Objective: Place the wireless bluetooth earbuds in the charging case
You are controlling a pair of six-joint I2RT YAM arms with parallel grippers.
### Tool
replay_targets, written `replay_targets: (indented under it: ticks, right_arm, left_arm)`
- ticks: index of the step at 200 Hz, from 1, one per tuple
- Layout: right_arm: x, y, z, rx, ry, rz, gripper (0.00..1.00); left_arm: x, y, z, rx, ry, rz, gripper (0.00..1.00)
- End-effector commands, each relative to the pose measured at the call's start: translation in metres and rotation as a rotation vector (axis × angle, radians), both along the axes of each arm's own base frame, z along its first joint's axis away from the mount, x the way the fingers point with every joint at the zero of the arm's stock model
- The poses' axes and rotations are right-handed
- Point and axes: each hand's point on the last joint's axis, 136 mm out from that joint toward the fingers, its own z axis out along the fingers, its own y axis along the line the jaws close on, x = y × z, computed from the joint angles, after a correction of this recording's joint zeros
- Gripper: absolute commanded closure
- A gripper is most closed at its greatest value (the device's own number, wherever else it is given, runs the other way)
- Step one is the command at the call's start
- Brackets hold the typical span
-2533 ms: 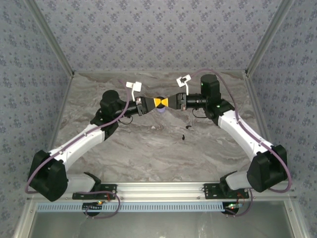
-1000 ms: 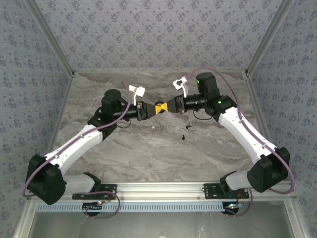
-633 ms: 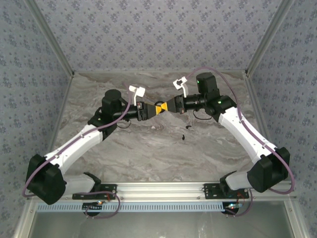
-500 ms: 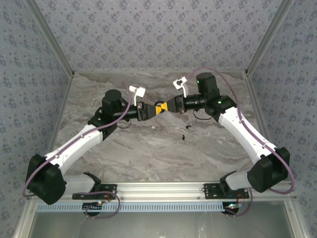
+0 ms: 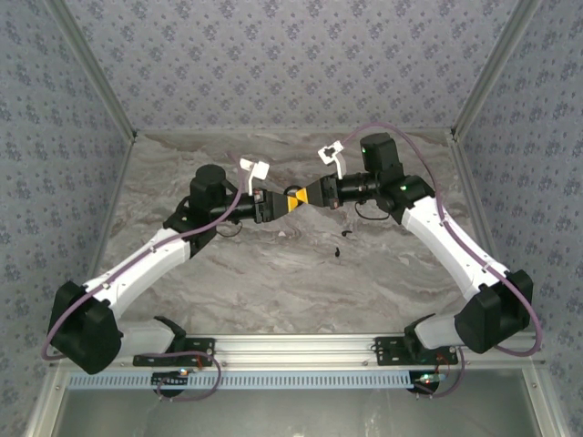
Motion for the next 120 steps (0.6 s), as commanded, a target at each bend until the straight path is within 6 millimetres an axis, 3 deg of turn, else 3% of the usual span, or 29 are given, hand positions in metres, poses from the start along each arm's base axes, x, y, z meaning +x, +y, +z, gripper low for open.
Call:
replay_targets:
  ticks: [1,29,63,79,120]
  right_arm:
    - [-0.006,0.004,0.015,0.018,-0.033,0.035,0.8]
    - [-0.009,0.006,0.015,0.019,-0.035,0.046,0.8]
    - [-0.01,0.006,0.013,0.004,-0.033,0.043,0.77]
    - [-0.009,0.003,0.012,-0.011,-0.039,0.02,0.7]
    - [-0.006,-0.014,0.013,-0.09,-0.094,-0.087,0.55]
  left_arm:
    - [0.004,-0.004,0.021,-0.023,-0.064,0.004,0.59]
    - [0.003,-0.005,0.018,-0.021,-0.059,-0.002,0.64]
    - [0.003,-0.004,0.016,-0.003,-0.063,0.005,0.8]
    - [0.006,-0.002,0.011,0.033,-0.066,0.022,0.86]
    - [0.016,0.004,0.005,0.098,-0.147,0.08,0.86]
